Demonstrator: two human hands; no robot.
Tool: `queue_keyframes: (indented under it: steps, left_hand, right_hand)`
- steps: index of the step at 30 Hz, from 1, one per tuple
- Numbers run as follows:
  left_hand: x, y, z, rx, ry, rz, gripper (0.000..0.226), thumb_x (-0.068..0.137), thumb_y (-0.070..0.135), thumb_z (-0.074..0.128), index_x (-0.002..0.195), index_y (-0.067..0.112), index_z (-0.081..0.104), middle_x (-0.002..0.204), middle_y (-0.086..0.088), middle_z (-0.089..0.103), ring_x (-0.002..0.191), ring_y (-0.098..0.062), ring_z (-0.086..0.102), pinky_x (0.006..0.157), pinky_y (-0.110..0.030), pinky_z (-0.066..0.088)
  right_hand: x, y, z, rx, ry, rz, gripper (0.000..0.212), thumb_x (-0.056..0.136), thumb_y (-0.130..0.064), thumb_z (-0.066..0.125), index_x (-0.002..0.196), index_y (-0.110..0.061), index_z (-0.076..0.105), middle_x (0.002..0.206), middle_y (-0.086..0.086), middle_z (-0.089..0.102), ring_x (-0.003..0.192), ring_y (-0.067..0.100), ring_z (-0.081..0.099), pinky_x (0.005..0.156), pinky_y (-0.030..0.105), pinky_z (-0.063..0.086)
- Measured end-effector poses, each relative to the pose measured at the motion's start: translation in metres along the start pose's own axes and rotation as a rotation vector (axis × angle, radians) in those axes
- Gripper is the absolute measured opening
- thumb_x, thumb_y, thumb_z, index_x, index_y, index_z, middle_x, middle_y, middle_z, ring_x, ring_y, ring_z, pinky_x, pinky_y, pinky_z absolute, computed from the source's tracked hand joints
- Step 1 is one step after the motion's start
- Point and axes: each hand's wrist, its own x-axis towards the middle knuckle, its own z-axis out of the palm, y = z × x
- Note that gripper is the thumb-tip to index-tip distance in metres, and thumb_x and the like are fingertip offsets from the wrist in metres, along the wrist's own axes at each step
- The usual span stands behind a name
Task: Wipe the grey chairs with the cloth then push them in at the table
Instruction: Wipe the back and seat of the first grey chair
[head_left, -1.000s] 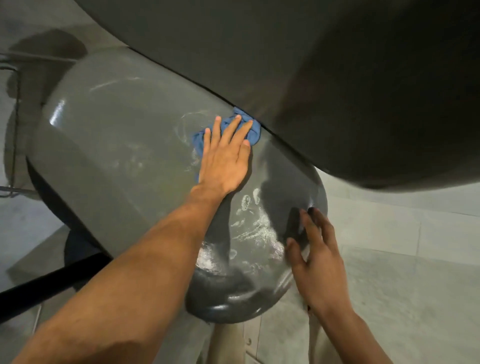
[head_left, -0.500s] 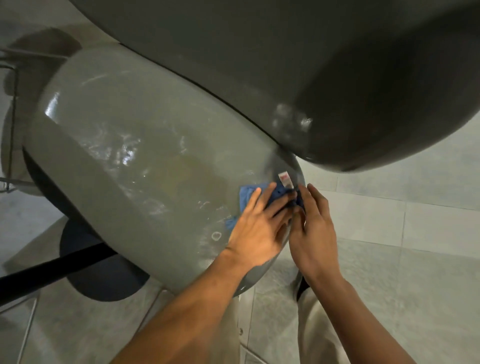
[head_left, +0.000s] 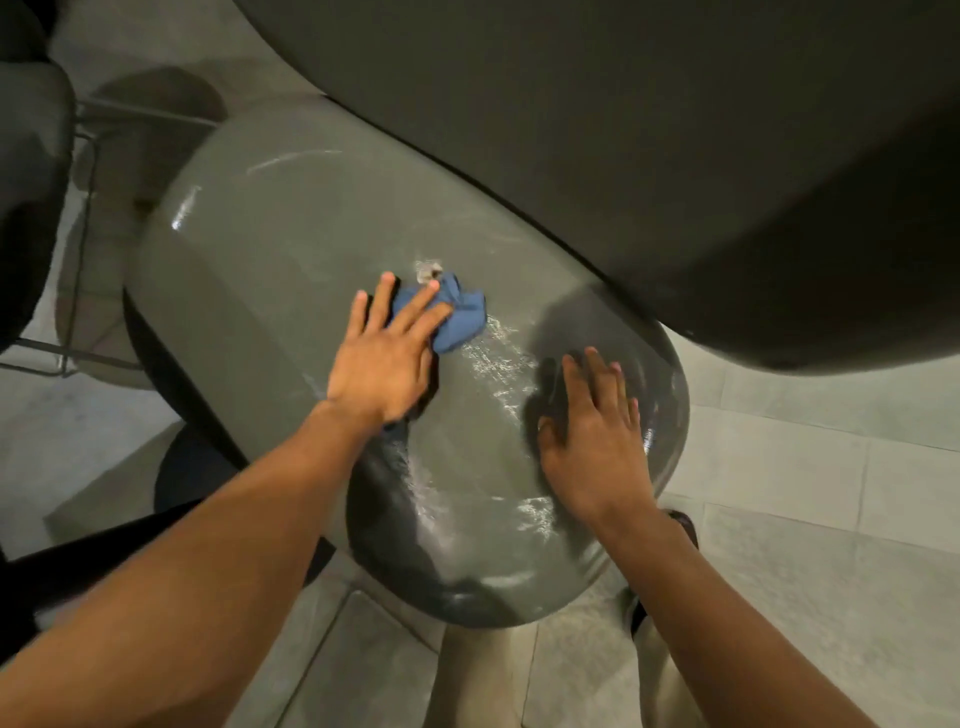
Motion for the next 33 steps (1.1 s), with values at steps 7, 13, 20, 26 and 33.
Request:
queue_keyframes:
  steps: [7,13,20,26,33]
  left_hand:
    - [0.044,-0.103,-0.031,-0.053,0.151,-0.320,0.058,0.103,0.026,0.044,0.159,0.025,0.031,0.172,0.003,0.015,0.156,-0.044,0.001,0.126,-0.059,0.003]
    - [0.051,-0.133,-0.040,-0.210,0.244,-0.546,0.058,0.104,0.021,0.039,0.161,0.023,0.026,0.173,-0.002,0.009,0.156,-0.044,-0.003,0.127,-0.057,0.002]
    - [0.114,-0.081,-0.049,-0.204,0.297,-0.381,0.057,0.102,0.027,0.037,0.158,0.018,0.034,0.171,-0.008,0.018,0.157,-0.042,0.006,0.126,-0.057,0.005]
    - [0.095,0.041,-0.017,-0.081,0.119,0.279,0.055,0.091,0.026,0.039,0.143,0.020,0.057,0.159,-0.004,0.045,0.152,-0.041,0.027,0.122,-0.058,0.022]
    - [0.116,-0.078,-0.035,-0.038,0.218,-0.054,0.058,0.094,0.027,0.037,0.149,0.021,0.052,0.164,0.000,0.037,0.153,-0.048,0.019,0.124,-0.063,0.012]
  right_hand:
    - [0.017,-0.022,0.028,-0.178,-0.193,0.058,0.091,0.102,-0.041,0.052,0.160,-0.019,-0.013,0.165,0.001,-0.030,0.151,0.027,-0.029,0.125,0.049,-0.011]
    - [0.018,-0.022,0.036,-0.294,-0.215,0.066,0.101,0.100,-0.047,0.054,0.157,-0.018,-0.024,0.160,0.004,-0.040,0.147,0.032,-0.035,0.124,0.052,-0.011]
    - [0.023,-0.025,0.042,-0.393,-0.218,0.096,0.105,0.099,-0.047,0.055,0.153,-0.015,-0.030,0.158,0.009,-0.043,0.147,0.037,-0.033,0.122,0.054,-0.010]
    - [0.022,-0.022,0.054,-0.370,-0.096,0.084,0.118,0.078,-0.045,0.081,0.161,-0.014,0.003,0.169,0.011,-0.011,0.155,0.037,-0.005,0.122,0.059,0.014]
    - [0.024,-0.025,0.049,-0.420,-0.195,0.122,0.108,0.097,-0.049,0.055,0.146,-0.018,-0.036,0.158,0.007,-0.042,0.149,0.034,-0.031,0.124,0.053,-0.004]
